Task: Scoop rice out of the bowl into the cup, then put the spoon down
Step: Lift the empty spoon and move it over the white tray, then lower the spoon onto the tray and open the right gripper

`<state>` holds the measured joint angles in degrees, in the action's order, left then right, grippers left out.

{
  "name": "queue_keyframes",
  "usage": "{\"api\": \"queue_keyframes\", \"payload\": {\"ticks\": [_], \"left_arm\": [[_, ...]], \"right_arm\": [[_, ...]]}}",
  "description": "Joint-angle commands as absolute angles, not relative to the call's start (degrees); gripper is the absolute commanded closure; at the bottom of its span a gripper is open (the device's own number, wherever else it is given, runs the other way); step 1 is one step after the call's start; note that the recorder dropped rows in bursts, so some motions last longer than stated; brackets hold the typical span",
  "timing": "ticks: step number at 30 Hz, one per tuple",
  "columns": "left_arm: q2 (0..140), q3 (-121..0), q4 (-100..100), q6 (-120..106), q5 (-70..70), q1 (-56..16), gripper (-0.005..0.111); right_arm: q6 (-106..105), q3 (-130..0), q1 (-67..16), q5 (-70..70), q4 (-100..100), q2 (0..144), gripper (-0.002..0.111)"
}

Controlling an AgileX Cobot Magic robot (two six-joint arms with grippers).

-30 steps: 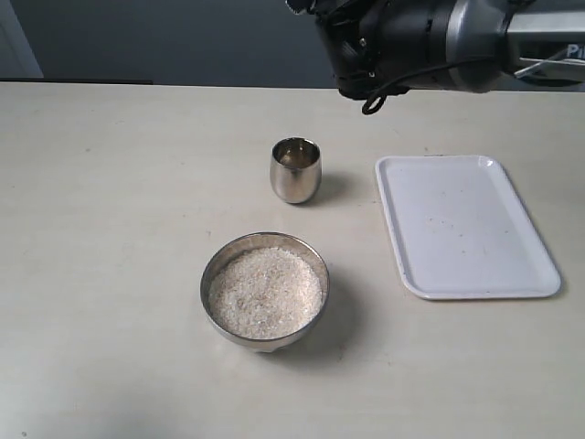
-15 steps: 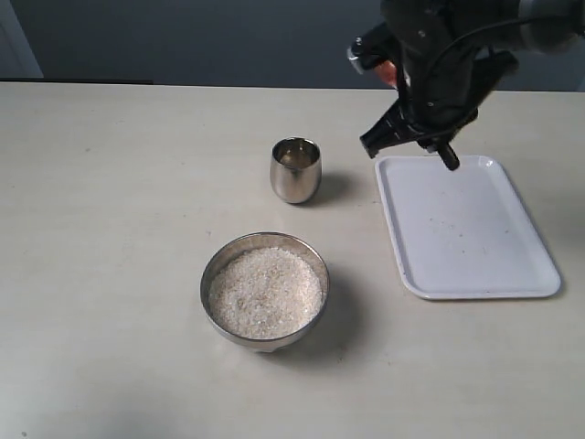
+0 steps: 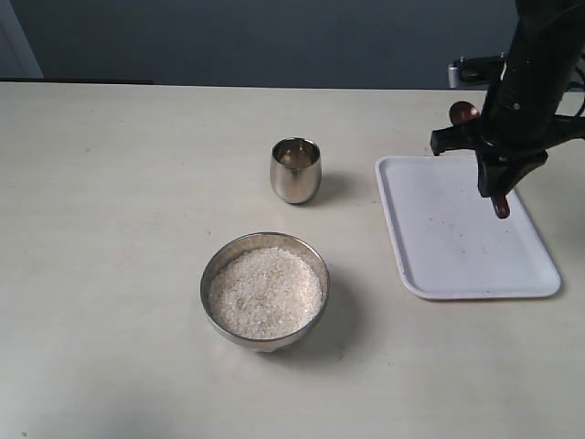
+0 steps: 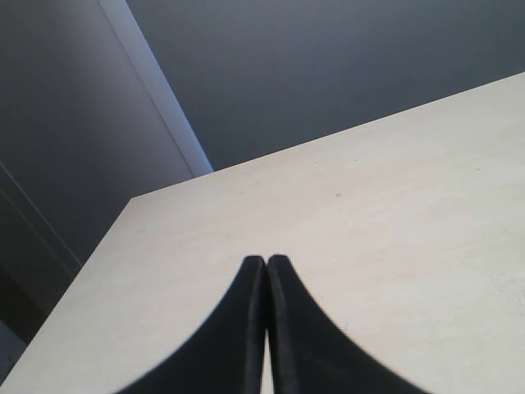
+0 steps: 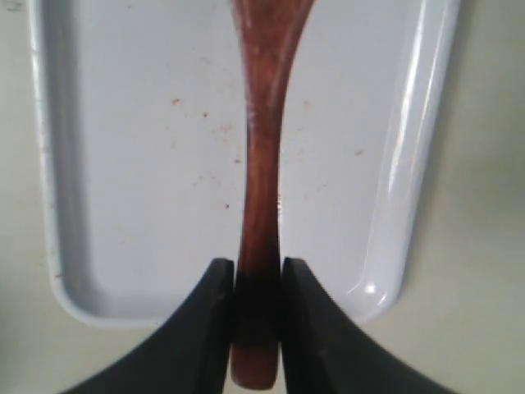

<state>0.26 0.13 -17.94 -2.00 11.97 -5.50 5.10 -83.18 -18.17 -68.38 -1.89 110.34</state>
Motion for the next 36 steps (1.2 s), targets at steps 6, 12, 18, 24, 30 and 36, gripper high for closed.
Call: {"api": "queue_keyframes", "payload": {"ticks": [6,12,18,24,30,36], "left_arm": [[0.0,0.0,-17.7,-1.6,11.9,-5.8,0.106],[0.0,0.0,-17.7,-1.6,11.9,-5.8,0.106],[0.0,0.0,-17.7,-1.6,11.9,-5.8,0.106],[0.0,0.0,-17.7,-1.6,11.9,-5.8,0.106],[0.0,0.0,-17.7,-1.6,11.9,-5.8,0.106],[0.0,0.0,-17.7,-1.6,11.9,-5.8,0.106]], "right_arm": [[-1.0,-83.2,-16.5,-68.9,4.5,115.4,0.079],[-1.0,-83.2,-16.5,-67.6,3.1,117.2,0.072],[-1.0,-83.2,-16.5,-67.0,2.5,117.6,0.072],[-1.0,-83.2,-16.5,-65.3,1.3,117.6,0.072],[-1.0,-83.2,-16.5,-63.1,2.4,116.5,0.072],[-1.1,-83.2,-16.5,-62.0,3.6,109.1,0.072]]}}
